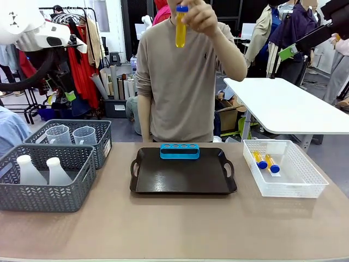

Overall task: Prepare the laboratory tools.
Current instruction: Pick up one Large Measuring Cup and place it on the Handle tray.

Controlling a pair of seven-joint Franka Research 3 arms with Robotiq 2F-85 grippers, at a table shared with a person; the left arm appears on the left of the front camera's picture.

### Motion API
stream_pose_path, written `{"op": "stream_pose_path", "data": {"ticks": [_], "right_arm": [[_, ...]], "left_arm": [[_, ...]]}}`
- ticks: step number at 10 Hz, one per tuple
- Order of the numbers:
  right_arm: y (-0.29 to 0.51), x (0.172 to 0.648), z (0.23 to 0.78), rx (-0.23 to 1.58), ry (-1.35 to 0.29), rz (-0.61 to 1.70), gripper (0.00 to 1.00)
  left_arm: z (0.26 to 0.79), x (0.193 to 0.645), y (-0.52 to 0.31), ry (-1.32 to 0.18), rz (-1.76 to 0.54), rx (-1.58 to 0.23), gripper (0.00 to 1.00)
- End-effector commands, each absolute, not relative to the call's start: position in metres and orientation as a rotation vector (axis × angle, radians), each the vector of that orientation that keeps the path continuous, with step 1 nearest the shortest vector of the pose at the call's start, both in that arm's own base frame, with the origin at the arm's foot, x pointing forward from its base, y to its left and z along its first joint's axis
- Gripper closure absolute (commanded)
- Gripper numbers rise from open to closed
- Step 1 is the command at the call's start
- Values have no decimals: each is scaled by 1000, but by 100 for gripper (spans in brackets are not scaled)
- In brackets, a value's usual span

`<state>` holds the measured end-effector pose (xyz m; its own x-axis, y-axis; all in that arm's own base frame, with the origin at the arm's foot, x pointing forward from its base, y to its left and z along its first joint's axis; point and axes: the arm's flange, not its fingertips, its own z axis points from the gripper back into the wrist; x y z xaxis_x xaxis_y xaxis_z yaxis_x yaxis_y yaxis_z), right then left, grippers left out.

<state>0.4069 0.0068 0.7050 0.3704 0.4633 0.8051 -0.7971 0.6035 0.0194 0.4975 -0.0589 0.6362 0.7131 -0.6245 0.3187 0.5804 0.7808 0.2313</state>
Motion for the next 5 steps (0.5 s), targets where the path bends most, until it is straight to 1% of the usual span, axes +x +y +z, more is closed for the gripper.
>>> {"op": "stream_pose_path", "data": {"ticks": [1, 4, 5], "right_arm": [[8, 407, 705, 457, -865, 847, 0], [8, 407, 705, 457, -865, 847, 0], [8, 407, 705, 457, -865, 847, 0]], "left_arm": [[642, 492, -54, -391, -665, 119, 0], [638, 496, -58, -394, -668, 118, 0], [632, 497, -63, -298, -561, 249, 0]]}}
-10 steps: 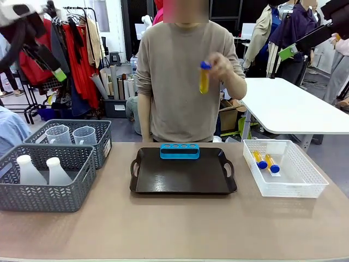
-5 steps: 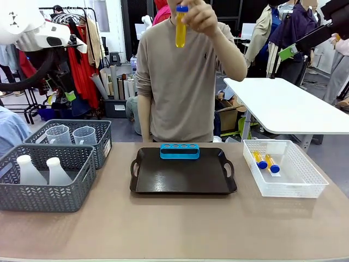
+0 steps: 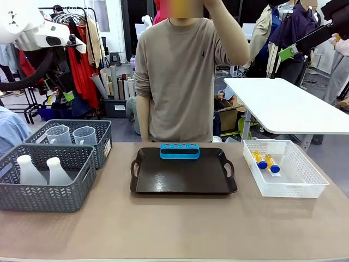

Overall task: Prepare the laboratory tools.
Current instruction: Pick up one Large Measuring Cup and place it on the Handle tray.

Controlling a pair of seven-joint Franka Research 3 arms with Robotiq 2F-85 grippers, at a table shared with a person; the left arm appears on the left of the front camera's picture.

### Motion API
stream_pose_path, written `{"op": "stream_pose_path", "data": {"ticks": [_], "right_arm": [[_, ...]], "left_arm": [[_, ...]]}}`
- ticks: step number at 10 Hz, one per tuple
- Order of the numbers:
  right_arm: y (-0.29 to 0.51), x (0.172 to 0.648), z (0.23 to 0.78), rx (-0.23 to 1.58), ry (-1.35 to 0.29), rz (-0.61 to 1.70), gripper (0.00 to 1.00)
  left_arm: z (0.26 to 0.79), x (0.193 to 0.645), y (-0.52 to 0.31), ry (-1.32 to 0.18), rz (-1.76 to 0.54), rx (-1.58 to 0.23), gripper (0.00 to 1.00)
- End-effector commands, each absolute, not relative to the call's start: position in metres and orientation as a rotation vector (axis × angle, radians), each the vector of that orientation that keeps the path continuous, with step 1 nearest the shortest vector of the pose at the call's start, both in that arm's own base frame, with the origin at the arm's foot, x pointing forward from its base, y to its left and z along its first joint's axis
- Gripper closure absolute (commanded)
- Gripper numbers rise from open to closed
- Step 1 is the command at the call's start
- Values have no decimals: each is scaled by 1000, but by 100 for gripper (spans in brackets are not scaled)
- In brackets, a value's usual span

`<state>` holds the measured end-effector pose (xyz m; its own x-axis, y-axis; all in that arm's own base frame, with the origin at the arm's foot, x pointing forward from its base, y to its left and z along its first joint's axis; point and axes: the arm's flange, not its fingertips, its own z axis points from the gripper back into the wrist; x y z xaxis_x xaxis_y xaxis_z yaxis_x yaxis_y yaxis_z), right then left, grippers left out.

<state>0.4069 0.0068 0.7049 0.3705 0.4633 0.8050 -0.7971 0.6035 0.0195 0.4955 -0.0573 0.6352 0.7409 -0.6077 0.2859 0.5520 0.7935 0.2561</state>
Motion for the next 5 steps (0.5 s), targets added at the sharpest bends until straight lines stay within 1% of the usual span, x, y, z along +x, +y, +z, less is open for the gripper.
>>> {"op": "stream_pose_path", "data": {"ticks": [1, 2, 3, 5], "right_arm": [[8, 407, 705, 457, -865, 847, 0], [8, 407, 705, 457, -865, 847, 0], [8, 407, 705, 457, -865, 847, 0], [8, 407, 705, 457, -865, 847, 0]], "left_arm": [[619, 511, -68, -229, -546, 214, 0], [602, 527, -72, -201, -500, 213, 0], [584, 543, -72, -138, -467, 225, 0], [549, 578, -69, -84, -378, 217, 0]]}}
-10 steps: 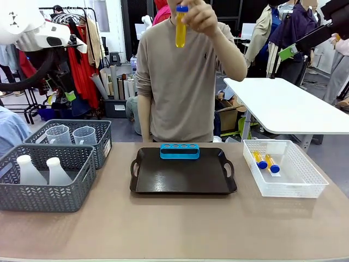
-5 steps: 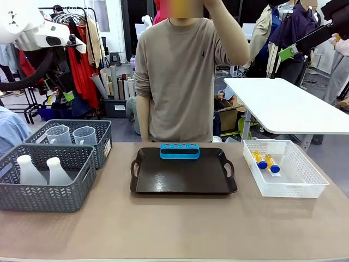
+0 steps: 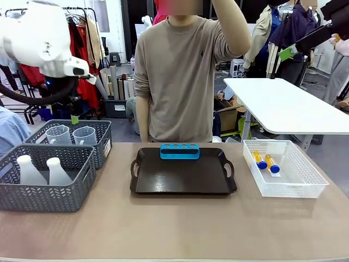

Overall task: Prepare the laboratory tools.
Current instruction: Pick up one Large Measuring Cup and place it on the Handle tray.

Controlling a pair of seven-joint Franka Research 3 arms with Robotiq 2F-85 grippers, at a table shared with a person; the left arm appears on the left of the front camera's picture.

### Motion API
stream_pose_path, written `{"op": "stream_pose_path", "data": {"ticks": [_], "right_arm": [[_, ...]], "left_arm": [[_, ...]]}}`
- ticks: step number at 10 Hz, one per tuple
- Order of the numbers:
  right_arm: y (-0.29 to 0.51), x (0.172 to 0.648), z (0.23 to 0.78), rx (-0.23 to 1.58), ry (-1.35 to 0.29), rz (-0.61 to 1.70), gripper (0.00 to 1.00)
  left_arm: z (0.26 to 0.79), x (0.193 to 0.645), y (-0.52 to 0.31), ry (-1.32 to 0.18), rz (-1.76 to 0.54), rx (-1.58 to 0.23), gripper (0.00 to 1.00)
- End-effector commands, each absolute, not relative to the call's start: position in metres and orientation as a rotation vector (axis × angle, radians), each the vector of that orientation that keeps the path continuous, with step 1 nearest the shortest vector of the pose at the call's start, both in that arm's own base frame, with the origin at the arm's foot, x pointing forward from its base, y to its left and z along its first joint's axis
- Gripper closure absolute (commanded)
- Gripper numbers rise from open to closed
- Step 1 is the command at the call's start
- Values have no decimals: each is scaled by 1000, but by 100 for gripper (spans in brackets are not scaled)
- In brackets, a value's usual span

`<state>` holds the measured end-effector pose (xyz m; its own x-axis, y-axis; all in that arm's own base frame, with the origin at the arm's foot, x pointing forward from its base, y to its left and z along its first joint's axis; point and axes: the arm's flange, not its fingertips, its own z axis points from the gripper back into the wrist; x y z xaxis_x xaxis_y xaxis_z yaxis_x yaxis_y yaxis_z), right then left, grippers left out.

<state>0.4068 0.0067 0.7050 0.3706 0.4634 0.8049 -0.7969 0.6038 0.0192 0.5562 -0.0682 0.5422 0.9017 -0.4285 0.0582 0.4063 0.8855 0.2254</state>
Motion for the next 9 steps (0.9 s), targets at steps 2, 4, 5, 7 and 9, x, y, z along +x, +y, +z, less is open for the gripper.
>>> {"op": "stream_pose_path", "data": {"ticks": [2, 4, 5, 7, 9], "right_arm": [[8, 407, 705, 457, -865, 847, 0], [8, 407, 705, 457, -865, 847, 0], [8, 407, 705, 457, -865, 847, 0], [8, 407, 705, 457, -865, 847, 0], [8, 407, 705, 457, -865, 847, 0]], "left_arm": [[513, 596, -64, -71, -269, 178, 0], [488, 612, -54, -40, -177, 123, 0], [475, 622, -55, -70, -117, 67, 0], [461, 625, -45, -89, -93, 45, 0], [442, 633, -46, -101, -70, 62, 0]]}}
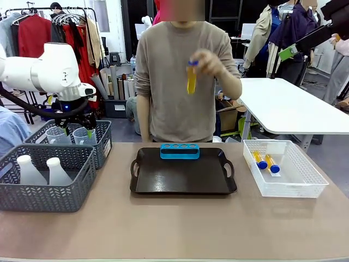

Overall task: Prepare the laboratory tools.
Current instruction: Pick up one Large Measuring Cup and place it on the Handle tray.

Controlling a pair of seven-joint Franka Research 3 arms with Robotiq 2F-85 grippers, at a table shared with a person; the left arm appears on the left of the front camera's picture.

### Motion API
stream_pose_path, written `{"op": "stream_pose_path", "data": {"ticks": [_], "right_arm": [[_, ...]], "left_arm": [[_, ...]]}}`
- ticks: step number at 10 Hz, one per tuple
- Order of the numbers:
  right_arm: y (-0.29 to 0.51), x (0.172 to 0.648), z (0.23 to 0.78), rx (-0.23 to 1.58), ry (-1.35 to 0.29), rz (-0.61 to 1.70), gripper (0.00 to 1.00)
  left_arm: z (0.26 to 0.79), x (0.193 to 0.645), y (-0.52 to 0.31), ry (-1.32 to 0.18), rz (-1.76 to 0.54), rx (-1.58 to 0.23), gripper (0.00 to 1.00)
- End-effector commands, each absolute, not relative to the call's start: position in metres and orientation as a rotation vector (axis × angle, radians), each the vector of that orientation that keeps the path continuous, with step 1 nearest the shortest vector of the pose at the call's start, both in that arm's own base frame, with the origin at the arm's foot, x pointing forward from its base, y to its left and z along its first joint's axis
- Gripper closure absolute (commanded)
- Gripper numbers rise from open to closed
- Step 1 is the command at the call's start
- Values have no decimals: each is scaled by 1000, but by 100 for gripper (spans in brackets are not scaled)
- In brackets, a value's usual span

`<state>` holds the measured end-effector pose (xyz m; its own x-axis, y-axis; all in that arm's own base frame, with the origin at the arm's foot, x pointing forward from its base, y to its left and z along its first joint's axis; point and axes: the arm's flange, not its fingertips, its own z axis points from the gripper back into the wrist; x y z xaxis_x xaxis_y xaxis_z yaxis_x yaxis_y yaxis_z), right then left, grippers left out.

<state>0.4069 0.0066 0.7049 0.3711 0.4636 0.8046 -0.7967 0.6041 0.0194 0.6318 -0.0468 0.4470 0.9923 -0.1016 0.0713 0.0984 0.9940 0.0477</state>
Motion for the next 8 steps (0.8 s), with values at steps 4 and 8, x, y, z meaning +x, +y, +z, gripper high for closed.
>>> {"op": "stream_pose_path", "data": {"ticks": [4, 8], "right_arm": [[8, 407, 705, 457, -865, 847, 0], [8, 407, 705, 457, -865, 847, 0]], "left_arm": [[440, 637, -46, -89, -92, 45, 0], [430, 663, -39, -79, -20, 31, 0]]}}
